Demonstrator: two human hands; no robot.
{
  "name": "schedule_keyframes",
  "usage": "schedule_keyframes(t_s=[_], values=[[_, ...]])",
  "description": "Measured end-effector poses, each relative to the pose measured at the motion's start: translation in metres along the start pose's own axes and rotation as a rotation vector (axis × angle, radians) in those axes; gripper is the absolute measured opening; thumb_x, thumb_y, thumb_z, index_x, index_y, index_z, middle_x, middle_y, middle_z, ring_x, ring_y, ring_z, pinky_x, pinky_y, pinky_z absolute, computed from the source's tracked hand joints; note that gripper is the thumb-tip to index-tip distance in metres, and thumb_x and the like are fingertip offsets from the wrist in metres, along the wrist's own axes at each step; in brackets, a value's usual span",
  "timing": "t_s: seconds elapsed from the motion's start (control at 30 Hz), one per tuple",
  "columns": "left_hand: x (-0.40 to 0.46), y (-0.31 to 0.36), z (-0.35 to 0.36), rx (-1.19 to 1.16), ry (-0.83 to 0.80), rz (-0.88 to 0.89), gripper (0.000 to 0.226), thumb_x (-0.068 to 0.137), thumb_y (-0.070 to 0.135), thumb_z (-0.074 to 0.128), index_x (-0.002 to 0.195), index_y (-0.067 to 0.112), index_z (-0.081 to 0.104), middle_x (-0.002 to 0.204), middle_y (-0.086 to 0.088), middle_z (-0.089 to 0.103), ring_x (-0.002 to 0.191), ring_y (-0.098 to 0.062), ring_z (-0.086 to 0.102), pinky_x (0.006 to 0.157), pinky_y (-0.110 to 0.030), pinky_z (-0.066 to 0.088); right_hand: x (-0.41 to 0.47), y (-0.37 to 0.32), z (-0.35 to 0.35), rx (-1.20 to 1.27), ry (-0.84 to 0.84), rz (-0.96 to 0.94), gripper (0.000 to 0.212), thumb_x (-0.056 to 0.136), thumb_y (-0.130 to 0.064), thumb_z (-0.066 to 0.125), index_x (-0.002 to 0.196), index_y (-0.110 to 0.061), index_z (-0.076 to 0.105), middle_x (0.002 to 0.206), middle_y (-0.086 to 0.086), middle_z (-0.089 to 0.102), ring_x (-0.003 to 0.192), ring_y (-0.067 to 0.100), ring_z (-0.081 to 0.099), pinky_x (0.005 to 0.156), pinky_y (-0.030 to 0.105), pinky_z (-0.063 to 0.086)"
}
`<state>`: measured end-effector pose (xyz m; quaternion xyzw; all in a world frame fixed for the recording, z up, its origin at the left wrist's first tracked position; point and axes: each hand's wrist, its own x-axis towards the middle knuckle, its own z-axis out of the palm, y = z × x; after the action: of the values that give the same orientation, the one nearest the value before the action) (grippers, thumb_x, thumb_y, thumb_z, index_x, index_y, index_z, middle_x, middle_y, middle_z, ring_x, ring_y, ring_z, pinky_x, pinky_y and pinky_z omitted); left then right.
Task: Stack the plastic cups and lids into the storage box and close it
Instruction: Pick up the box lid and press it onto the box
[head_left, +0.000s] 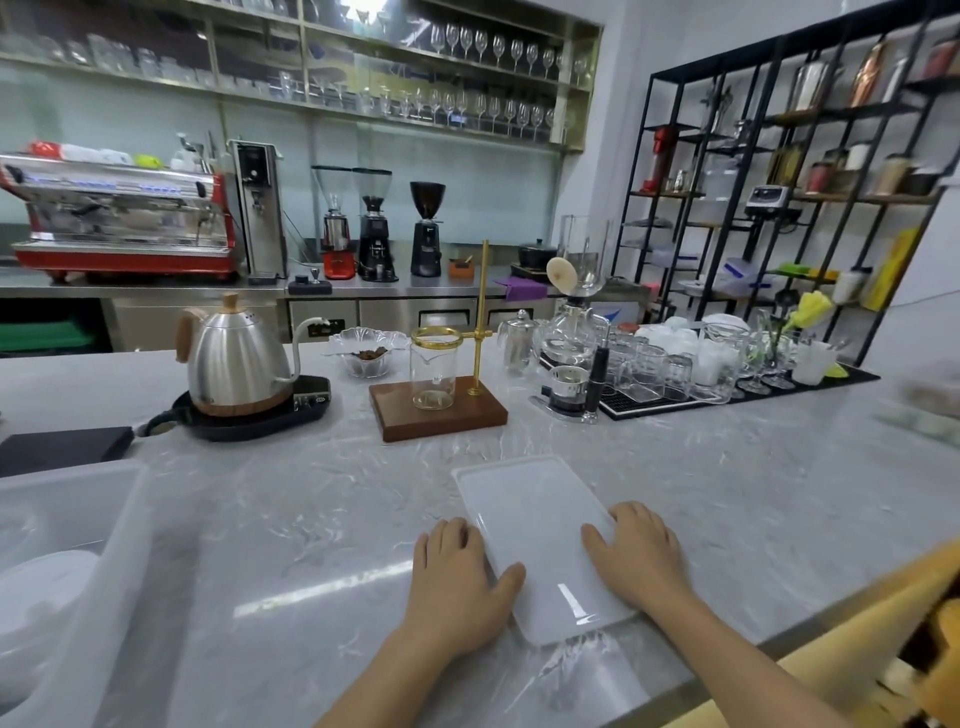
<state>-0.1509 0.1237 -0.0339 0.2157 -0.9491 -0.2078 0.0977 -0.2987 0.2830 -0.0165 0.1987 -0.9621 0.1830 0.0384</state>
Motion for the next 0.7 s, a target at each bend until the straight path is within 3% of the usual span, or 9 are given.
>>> schedule_keyframes(t_s=[0.2,0.33,0.5,0.57,0.63,0.7], values=[[0.002,-0.004,0.0,0.023,-0.027,0.019,0.065,0.096,0.054,0.041,0.15,0.017,0.038,0.146,0.0,0.04,0.14,-0.024,0.031,0.122,-0.042,0.017,-0.001,-0.002,-0.002,0.056,0.02,0.006,0.038,0.091,-0.047,0.052,0.11,-0.015,0.061,0.118,0.001,0.06,0.118,0.022,0.051,0.104,0.037,0.038],[0.004,-0.006,-0.001,0.023,-0.016,0.036,0.06,0.095,0.052,0.046,0.144,0.017,0.047,0.139,0.0,0.046,0.132,-0.022,0.038,0.117,-0.035,0.024,-0.002,-0.004,-0.004,0.077,0.027,0.015,0.036,0.091,-0.045,0.054,0.106,-0.013,0.062,0.115,0.002,0.062,0.115,0.023,0.052,0.099,0.035,0.04],[0.007,-0.009,-0.006,-0.151,0.01,-0.012,0.054,0.087,0.043,0.039,0.117,0.007,0.066,0.119,-0.004,0.06,0.113,-0.023,0.052,0.103,-0.03,0.037,-0.003,-0.009,-0.007,0.2,0.028,0.019,0.024,0.092,-0.032,0.055,0.1,-0.01,0.06,0.104,0.003,0.062,0.106,0.025,0.053,0.087,0.035,0.043],[0.007,-0.009,-0.008,-0.219,0.05,-0.03,0.039,0.095,0.031,0.045,0.107,0.001,0.067,0.116,-0.007,0.062,0.109,-0.023,0.055,0.094,-0.03,0.04,-0.003,-0.011,-0.009,0.281,0.036,0.027,0.015,0.091,-0.024,0.054,0.093,-0.011,0.059,0.095,0.003,0.063,0.098,0.026,0.055,0.08,0.036,0.046],[0.004,-0.008,-0.011,-0.306,0.09,-0.04,0.024,0.097,0.015,0.051,0.088,-0.002,0.064,0.102,-0.008,0.063,0.094,-0.021,0.057,0.082,-0.028,0.045,-0.003,-0.014,-0.013,0.384,0.036,0.047,0.01,0.091,-0.016,0.052,0.093,-0.01,0.059,0.09,0.005,0.065,0.087,0.026,0.06,0.072,0.035,0.047],[0.0,-0.007,-0.017,-0.373,0.15,-0.061,0.026,0.094,0.006,0.052,0.068,0.003,0.051,0.079,-0.006,0.057,0.073,-0.016,0.055,0.064,-0.022,0.043,-0.003,-0.017,-0.017,0.459,0.053,0.055,0.014,0.092,-0.01,0.048,0.098,-0.008,0.061,0.092,0.007,0.067,0.084,0.027,0.061,0.07,0.033,0.046]])
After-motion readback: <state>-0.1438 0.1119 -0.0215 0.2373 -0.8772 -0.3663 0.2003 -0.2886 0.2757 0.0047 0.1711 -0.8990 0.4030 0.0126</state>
